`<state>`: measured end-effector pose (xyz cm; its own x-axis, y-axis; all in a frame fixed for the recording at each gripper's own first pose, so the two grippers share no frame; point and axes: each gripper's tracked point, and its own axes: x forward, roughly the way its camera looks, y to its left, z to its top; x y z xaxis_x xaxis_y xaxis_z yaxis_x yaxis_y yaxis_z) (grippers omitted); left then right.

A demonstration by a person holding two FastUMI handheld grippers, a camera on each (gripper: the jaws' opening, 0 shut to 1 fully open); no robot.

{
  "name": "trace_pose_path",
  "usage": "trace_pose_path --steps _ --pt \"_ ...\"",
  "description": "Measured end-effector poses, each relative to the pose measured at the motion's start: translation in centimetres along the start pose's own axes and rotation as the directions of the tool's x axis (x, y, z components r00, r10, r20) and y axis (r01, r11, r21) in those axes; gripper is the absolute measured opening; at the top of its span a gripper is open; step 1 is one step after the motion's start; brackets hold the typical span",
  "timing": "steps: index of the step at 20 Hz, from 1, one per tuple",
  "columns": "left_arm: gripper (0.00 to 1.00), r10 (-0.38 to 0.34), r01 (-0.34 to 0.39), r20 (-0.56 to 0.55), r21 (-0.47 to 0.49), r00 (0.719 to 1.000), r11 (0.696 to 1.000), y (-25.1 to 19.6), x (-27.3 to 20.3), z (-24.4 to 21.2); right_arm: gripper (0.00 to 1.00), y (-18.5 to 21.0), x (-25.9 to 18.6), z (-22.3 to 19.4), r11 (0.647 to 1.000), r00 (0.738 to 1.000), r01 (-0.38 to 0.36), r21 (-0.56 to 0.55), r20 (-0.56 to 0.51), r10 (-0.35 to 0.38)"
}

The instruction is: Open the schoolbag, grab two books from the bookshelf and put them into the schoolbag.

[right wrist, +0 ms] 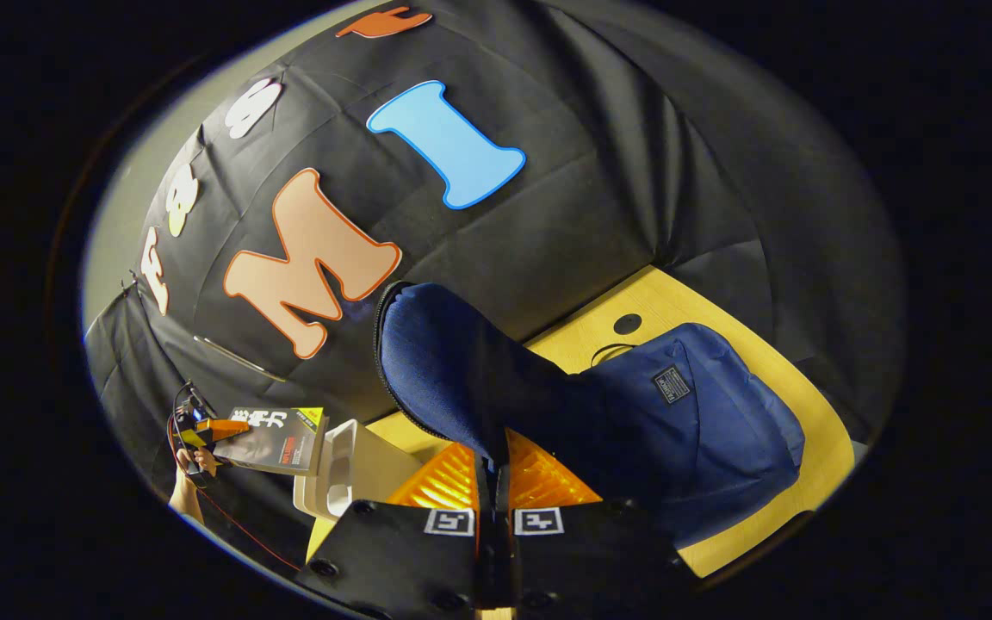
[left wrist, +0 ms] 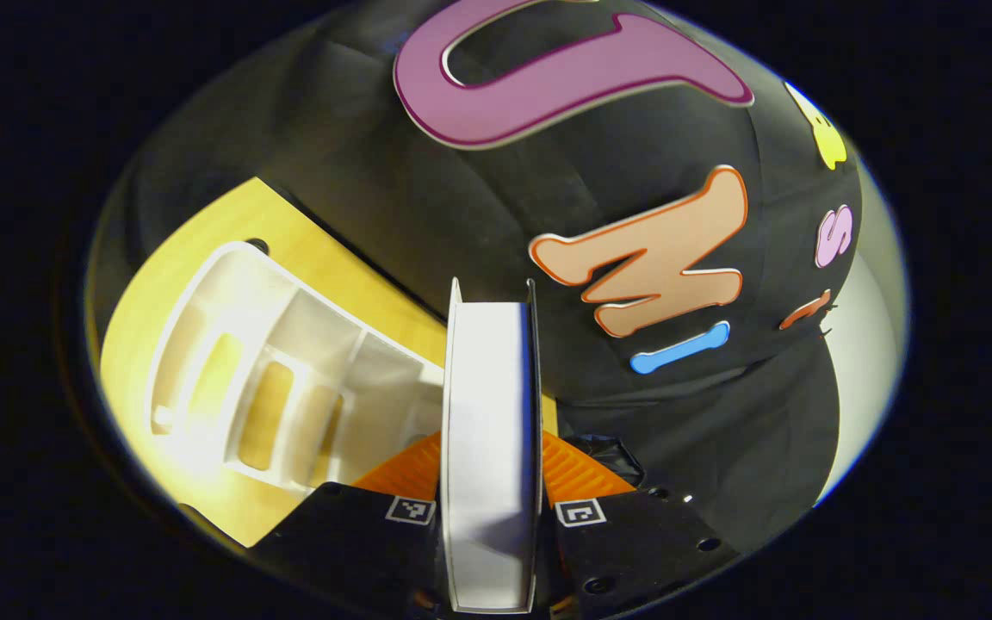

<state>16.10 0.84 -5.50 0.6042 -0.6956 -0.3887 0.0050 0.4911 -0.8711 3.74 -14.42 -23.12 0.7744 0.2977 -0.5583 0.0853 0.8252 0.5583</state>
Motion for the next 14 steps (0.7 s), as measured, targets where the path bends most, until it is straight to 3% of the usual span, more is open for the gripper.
trace_pose_path --steps 7,14 --pt "0.36 -0.028 0.030 -0.152 0.006 0.988 1.000 -2.4 9.2 -7.9 0.02 0.1 0.1 0.3 1.000 1.000 -0.019 -0.003 0.003 0.019" --pt "0.37 -0.034 0.022 -0.264 -0.048 0.964 0.999 -3.8 18.6 -15.8 0.05 0.0 -0.2 0.9 0.998 0.999 -0.048 -0.040 -0.010 0.048"
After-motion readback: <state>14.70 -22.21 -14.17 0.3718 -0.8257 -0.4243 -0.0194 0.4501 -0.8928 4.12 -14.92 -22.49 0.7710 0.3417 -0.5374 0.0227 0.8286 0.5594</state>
